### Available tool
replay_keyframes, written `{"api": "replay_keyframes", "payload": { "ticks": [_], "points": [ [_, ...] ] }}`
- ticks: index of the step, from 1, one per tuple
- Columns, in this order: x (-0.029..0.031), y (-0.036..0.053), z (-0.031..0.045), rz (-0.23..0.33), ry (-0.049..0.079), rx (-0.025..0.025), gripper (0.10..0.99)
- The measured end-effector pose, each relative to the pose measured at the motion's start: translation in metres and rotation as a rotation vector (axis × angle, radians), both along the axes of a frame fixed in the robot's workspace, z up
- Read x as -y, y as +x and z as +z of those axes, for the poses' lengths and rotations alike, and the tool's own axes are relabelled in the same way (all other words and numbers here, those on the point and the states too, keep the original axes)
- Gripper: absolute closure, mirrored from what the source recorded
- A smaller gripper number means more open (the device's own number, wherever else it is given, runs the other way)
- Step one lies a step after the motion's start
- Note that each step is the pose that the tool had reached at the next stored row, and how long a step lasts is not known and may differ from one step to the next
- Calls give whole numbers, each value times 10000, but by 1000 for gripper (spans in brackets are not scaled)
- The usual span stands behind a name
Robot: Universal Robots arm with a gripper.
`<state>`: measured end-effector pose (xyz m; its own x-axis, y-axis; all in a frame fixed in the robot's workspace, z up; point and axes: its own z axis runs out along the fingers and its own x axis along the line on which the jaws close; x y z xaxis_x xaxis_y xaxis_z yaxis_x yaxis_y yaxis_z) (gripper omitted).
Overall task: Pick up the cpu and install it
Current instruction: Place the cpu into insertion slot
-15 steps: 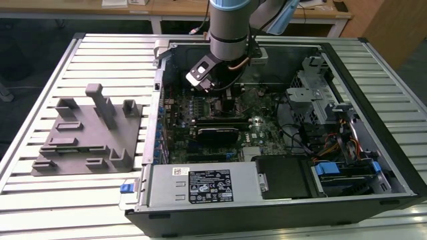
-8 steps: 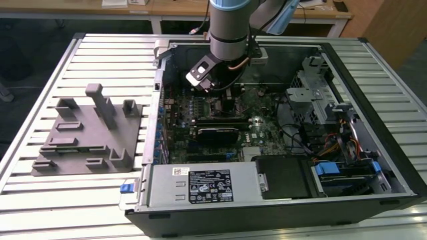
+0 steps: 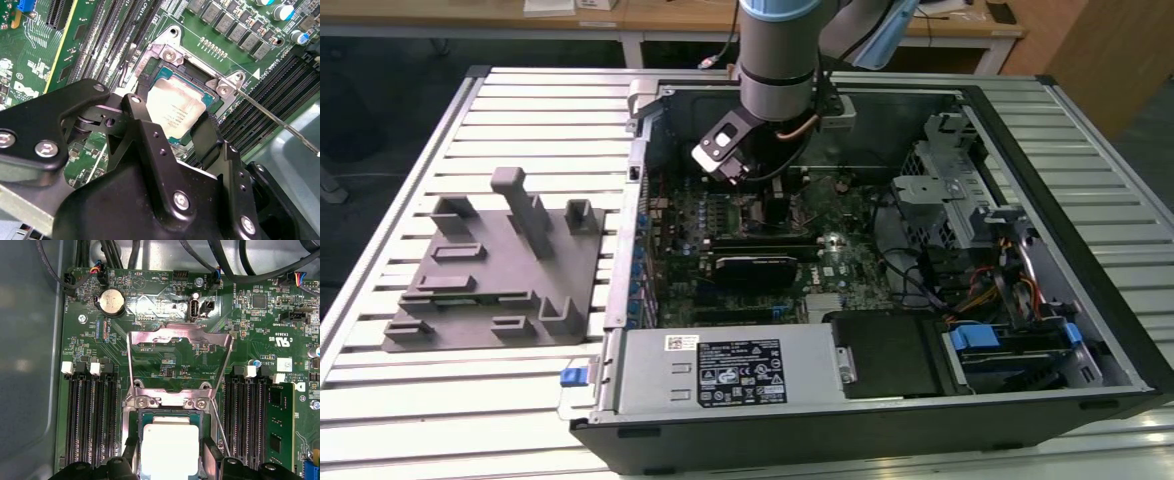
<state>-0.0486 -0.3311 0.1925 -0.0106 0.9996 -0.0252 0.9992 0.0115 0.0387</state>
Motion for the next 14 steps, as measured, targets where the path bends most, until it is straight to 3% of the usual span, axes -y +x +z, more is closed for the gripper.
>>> {"api": "replay_keyframes", "payload": {
  "ticks": [14],
  "points": [
    [0, 0, 29, 0, 1, 0, 486]
  ]
}}
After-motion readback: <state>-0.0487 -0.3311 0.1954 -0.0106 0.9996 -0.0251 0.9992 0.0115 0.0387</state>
